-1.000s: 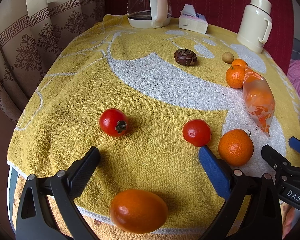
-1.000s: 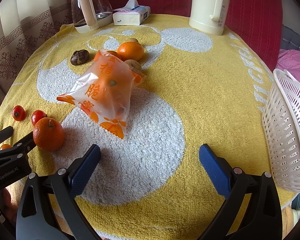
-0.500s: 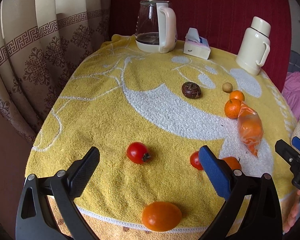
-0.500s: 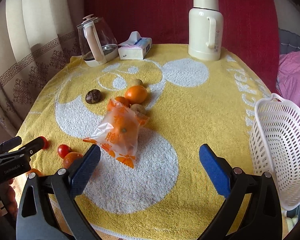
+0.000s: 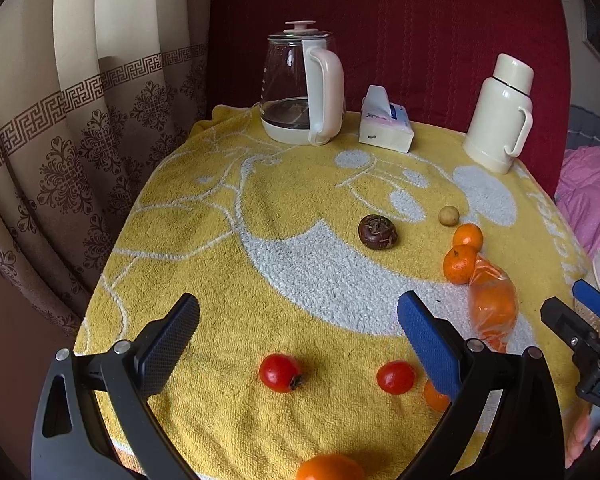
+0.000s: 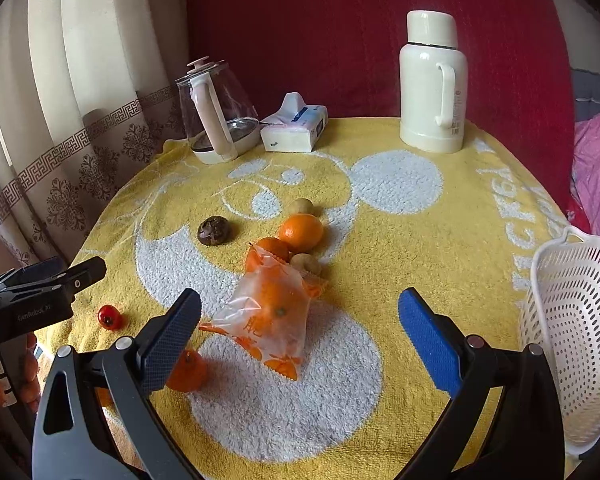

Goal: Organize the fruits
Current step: 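Reach and close the left tool on the dark brown fruit while the right tool approaches the orange bag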

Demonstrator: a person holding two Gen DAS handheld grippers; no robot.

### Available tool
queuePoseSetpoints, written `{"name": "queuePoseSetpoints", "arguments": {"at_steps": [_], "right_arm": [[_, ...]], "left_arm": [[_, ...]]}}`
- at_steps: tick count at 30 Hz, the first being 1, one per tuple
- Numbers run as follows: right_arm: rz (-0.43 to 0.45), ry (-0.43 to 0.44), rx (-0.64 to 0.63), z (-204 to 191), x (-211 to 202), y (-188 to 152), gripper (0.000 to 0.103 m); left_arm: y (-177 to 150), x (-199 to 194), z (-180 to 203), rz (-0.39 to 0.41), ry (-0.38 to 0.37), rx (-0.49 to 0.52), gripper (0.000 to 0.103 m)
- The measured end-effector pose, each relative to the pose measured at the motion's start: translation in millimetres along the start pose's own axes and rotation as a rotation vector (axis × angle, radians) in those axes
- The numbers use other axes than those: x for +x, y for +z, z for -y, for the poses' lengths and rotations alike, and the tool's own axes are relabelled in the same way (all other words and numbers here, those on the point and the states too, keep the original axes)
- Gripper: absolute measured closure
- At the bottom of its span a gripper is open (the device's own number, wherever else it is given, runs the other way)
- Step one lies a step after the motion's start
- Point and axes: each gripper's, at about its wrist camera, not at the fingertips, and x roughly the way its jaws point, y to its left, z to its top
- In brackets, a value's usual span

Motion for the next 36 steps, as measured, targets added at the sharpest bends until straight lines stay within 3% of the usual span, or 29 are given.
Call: {"name": "queuePoseSetpoints", "arguments": {"at_steps": [15, 36], "right_arm": [[-0.043, 0.009, -0.03, -11, 34, 5, 0.003], [-0.094, 0.014, -0.002, 0, 59, 4, 0.003]], "left_arm": [[38, 53, 25, -0.04, -0.079, 0.098, 0.005], [61, 122, 52, -0.142, -0.184, 0.122, 0.005]]}}
